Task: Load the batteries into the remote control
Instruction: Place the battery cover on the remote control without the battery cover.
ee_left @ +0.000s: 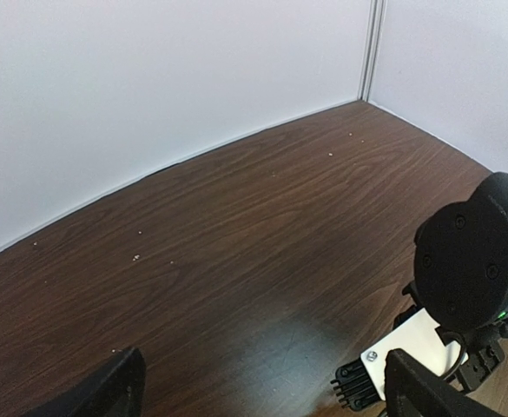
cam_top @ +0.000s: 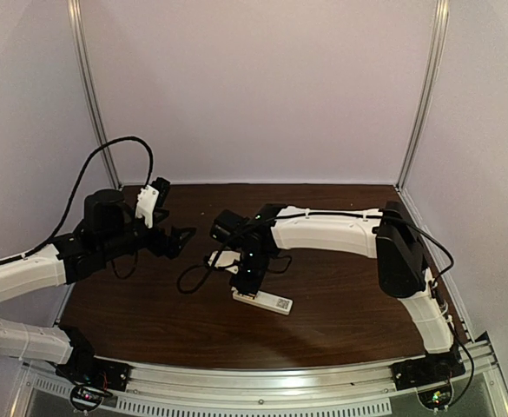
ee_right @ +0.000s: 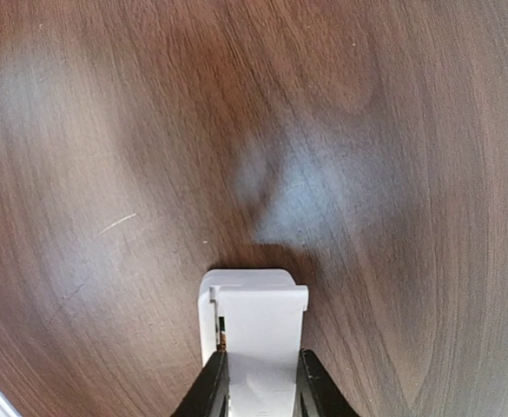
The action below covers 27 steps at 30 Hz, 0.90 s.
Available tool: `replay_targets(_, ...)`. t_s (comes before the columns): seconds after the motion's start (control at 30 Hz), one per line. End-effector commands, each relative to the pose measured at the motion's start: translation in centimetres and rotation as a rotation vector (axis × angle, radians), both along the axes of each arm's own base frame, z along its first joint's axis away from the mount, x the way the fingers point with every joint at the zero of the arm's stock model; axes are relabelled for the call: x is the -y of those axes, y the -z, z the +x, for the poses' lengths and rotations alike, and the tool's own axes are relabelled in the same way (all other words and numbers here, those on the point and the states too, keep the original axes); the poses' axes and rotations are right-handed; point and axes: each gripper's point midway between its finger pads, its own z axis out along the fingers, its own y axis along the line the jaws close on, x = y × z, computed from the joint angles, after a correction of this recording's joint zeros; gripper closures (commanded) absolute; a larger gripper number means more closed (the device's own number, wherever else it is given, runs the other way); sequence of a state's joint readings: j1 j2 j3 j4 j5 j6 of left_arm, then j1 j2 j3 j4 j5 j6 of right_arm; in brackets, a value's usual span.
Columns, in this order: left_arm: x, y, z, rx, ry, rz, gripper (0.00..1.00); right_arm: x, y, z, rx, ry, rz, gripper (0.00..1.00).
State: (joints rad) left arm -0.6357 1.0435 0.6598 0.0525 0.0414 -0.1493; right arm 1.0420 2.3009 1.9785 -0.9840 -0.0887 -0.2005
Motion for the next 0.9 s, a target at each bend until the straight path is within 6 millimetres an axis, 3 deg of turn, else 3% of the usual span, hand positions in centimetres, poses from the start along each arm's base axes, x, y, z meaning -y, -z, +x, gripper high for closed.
replay_targets(0.0,0.1,-0.2,0.2,0.016,0.004,-0.013,0.02,0.4,1.5,-0.2,-0.021,0.015,-0.036,0.73)
replay_targets(0.17,0.1,-0.3,0.2,0.016,0.004,-0.015,0.03,0.5,1.8,-0.2,-0.022,0.019,-0.045,0.72)
replay_targets(0.43,0.1,-0.1,0.2,0.014,0.004,-0.011,0.03,0.6,1.9,-0.2,-0.024,0.023,-0.050,0.63)
replay_targets(0.87,0.2,0.0,0.2,0.008,0.007,-0.016,0.03,0.0,0.4,0.0,-0.009,0.025,-0.013,0.60)
